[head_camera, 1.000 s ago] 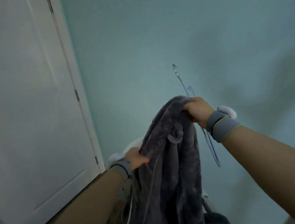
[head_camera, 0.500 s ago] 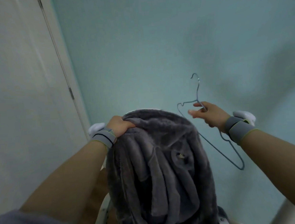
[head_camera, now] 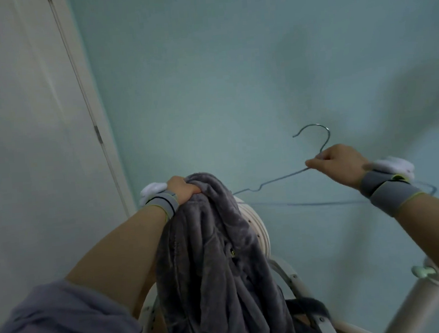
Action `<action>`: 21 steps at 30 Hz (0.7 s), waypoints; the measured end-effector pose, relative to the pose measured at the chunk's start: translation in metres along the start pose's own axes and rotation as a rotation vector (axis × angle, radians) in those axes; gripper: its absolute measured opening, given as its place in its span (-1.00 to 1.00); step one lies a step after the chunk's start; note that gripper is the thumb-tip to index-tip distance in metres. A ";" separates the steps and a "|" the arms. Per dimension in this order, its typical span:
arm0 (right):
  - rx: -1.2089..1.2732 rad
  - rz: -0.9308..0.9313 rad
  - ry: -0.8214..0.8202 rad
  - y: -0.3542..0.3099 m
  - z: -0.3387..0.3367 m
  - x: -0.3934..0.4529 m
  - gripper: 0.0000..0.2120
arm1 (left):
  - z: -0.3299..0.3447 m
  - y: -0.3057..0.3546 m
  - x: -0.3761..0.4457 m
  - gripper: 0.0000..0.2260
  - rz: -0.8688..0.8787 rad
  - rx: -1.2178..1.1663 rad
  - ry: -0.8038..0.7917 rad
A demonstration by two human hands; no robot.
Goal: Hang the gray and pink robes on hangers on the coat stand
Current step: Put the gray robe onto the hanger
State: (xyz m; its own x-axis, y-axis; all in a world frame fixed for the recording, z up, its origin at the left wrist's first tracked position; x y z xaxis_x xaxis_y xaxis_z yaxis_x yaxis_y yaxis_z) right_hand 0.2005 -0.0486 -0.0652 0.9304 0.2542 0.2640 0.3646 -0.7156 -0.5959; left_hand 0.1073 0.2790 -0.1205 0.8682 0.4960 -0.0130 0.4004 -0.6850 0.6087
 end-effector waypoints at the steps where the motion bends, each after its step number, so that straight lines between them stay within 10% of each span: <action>1: 0.035 -0.017 0.008 -0.002 -0.005 0.000 -0.62 | 0.000 0.000 0.000 -0.70 -0.002 0.017 -0.005; 7: 0.469 0.001 -0.292 -0.011 -0.009 -0.005 -0.45 | -0.004 0.001 0.000 -0.67 -0.005 0.104 -0.012; 12: 0.134 -0.060 -0.634 -0.031 0.080 -0.038 -0.57 | 0.007 0.026 -0.012 -0.78 0.135 0.144 -0.124; 15: 0.076 -0.109 -0.519 -0.033 0.127 -0.040 -0.79 | 0.012 0.040 -0.023 -0.77 0.243 0.223 -0.169; 18: 0.298 0.046 -0.575 -0.028 0.148 -0.040 -0.39 | 0.010 0.042 -0.032 -0.71 0.286 0.277 -0.200; 21: 0.318 0.079 -0.793 -0.031 0.166 -0.046 -0.72 | 0.013 0.043 -0.041 -0.65 0.305 0.322 -0.264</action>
State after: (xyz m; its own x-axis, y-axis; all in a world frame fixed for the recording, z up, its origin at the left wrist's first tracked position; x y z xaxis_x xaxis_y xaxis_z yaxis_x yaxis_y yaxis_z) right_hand 0.1525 0.0702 -0.1849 0.6614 0.6761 -0.3248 0.1807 -0.5639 -0.8058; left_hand 0.0928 0.2227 -0.1041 0.9873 0.1246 -0.0982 0.1510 -0.9278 0.3412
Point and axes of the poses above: each hand's wrist, its own x-axis towards the middle knuckle, its own z-axis out of the palm, y = z × x, the point moved 5 cm from there along x, towards the middle knuckle, and after that the axes turned 8 degrees about x, right-handed, at the moved point
